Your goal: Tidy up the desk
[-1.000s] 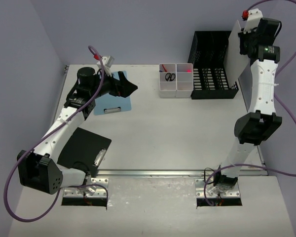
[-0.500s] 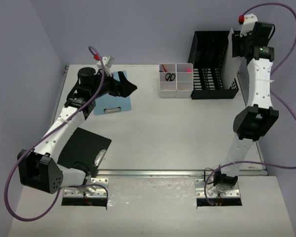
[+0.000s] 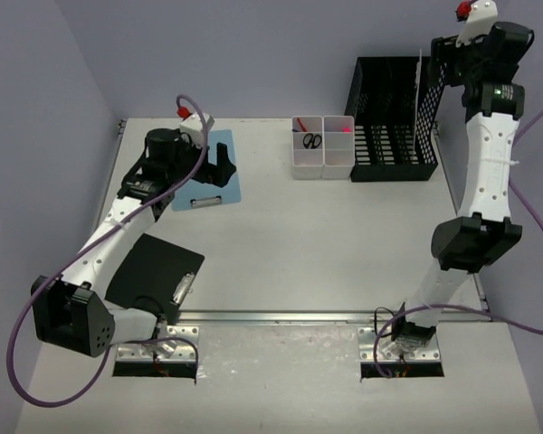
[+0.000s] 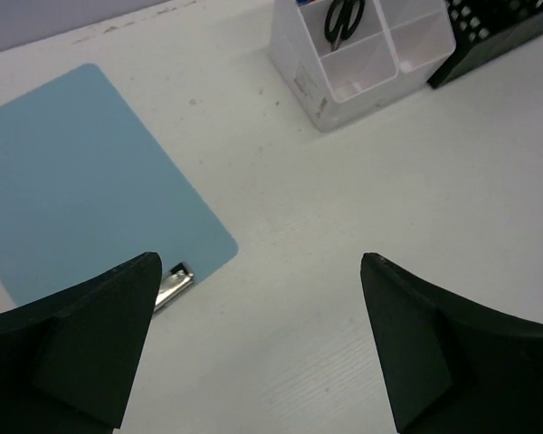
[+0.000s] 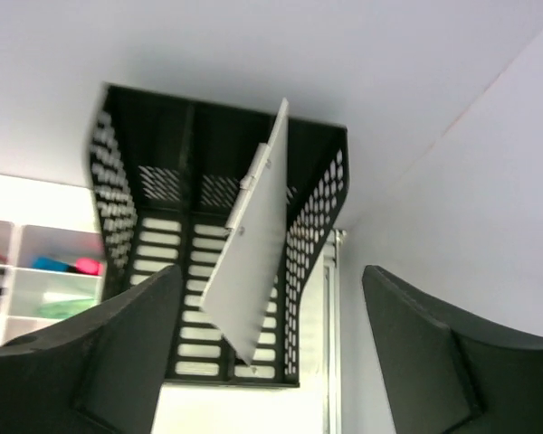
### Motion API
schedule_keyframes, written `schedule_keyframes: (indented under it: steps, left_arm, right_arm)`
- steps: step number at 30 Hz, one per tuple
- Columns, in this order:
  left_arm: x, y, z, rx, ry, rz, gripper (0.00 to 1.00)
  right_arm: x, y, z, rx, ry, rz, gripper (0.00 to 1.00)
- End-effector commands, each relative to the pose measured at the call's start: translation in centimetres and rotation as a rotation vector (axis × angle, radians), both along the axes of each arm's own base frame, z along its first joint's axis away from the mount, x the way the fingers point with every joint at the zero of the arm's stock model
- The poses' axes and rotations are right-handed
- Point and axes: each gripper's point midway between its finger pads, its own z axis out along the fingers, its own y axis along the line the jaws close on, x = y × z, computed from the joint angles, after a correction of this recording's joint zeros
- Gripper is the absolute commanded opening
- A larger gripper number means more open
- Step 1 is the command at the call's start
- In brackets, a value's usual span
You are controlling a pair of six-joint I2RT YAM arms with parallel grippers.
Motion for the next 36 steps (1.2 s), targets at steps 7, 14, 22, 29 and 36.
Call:
schedule_keyframes:
  steps: [7, 14, 22, 29, 36]
  left_arm:
    - [-1.5, 3.0, -10.6, 0.532, 0.108, -0.365, 0.71]
    - [-1.1, 4.6, -17.4, 0.741, 0.266, -0.592, 0.63]
    - [3.8, 5.6, -19.9, 0.916, 0.199, -0.677, 0.64]
    - [5.8, 6.4, -21.7, 0.98, 0.206, -0.722, 0.65]
    - [7.8, 8.2, -23.1, 0.942, 0.238, -0.731, 0.63]
  right_arm:
    - [-8.1, 7.7, 2.3, 0.107, 0.032, 0.27, 0.67]
    - [-11.4, 12.2, -3.3, 0.233, 0.201, 0.378, 0.66]
    - [-14.3, 15.5, -6.5, 0.272, 0.289, 0.475, 0.67]
    - [-15.7, 16.5, -7.3, 0.271, 0.31, 0.517, 0.69]
    - [-15.9, 16.6, -7.4, 0.264, 0.315, 0.526, 0.69]
